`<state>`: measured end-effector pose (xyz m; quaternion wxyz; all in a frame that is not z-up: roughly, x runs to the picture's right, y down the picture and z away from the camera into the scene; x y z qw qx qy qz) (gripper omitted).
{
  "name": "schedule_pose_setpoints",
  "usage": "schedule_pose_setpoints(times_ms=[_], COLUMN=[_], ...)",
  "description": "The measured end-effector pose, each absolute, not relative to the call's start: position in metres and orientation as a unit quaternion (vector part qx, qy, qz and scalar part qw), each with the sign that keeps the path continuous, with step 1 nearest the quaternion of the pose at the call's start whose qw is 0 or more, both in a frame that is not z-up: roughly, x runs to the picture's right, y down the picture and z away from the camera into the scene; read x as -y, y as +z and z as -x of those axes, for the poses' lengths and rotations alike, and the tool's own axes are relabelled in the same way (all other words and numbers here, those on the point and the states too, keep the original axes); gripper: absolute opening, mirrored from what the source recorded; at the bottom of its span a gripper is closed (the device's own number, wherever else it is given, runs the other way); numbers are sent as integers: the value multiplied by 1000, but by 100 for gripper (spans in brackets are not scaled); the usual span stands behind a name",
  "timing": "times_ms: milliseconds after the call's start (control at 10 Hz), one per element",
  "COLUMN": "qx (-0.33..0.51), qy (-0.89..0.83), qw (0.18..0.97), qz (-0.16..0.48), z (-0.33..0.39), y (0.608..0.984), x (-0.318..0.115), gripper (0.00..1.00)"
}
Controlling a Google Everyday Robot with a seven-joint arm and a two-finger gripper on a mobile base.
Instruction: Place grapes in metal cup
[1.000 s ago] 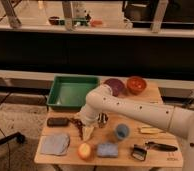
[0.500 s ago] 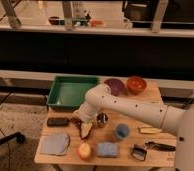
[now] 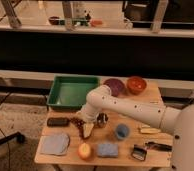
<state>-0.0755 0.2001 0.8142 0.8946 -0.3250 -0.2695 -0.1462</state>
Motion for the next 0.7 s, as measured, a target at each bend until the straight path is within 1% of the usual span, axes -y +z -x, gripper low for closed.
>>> schedule_pose_setpoints(times_ms=[100,200,300,500,700], qx=[266,266,266,270,273], qy=[-147,-148,-148,-147,-146], qw=[894,894,893,892,892], qz=[328,329,330,331,328], z=[72,69,67,65,64], y=[817,818,820,818,813], x=[-203,-205,-207,-208,-207], gripper=[80,76,70,47,28])
